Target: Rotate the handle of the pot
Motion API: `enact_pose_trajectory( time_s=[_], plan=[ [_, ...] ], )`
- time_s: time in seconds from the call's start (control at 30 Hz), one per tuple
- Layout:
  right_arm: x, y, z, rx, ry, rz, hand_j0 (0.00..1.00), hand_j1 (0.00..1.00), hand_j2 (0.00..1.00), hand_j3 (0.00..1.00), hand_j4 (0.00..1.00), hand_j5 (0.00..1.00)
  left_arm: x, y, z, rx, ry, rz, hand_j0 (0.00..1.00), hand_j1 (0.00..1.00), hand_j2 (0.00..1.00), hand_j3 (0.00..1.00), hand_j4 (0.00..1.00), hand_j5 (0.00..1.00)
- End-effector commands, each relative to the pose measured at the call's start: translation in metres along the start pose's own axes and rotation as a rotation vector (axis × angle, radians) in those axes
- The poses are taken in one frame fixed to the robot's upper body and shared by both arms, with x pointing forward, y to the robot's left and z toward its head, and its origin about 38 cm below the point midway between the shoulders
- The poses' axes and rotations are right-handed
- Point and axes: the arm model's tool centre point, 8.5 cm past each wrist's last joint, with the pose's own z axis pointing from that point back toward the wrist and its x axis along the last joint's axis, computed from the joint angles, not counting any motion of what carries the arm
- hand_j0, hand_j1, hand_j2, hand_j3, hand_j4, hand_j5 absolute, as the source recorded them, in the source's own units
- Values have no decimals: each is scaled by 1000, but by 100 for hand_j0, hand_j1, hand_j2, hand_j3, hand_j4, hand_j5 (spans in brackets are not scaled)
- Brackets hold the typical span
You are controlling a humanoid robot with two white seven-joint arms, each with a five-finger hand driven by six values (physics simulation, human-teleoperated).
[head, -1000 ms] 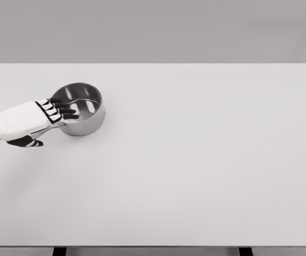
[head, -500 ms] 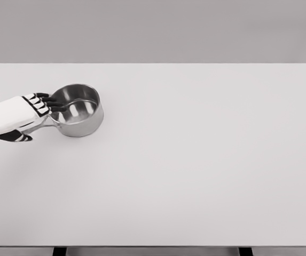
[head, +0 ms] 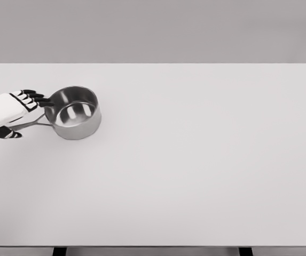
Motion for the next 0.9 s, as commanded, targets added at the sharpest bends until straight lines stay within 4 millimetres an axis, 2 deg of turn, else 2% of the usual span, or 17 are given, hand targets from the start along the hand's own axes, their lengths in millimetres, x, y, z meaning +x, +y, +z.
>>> enact_pose_trajectory(
  time_s=[0.0, 0.4, 0.87],
  plan=[
    [0, 0, 0, 0, 0, 0, 100, 100, 100, 100, 100, 100, -6, -2, 2, 3, 21, 15, 100, 100, 100, 100, 100, 100],
    [0, 0, 0, 0, 0, 0, 100, 100, 100, 100, 100, 100, -21, 1, 11, 20, 72, 24, 100, 100, 100, 100, 100, 100],
    [0, 0, 0, 0, 0, 0, 100, 100, 100, 100, 100, 100, -40, -5, 9, 43, 131, 68, 100, 100, 100, 100, 100, 100]
  ],
)
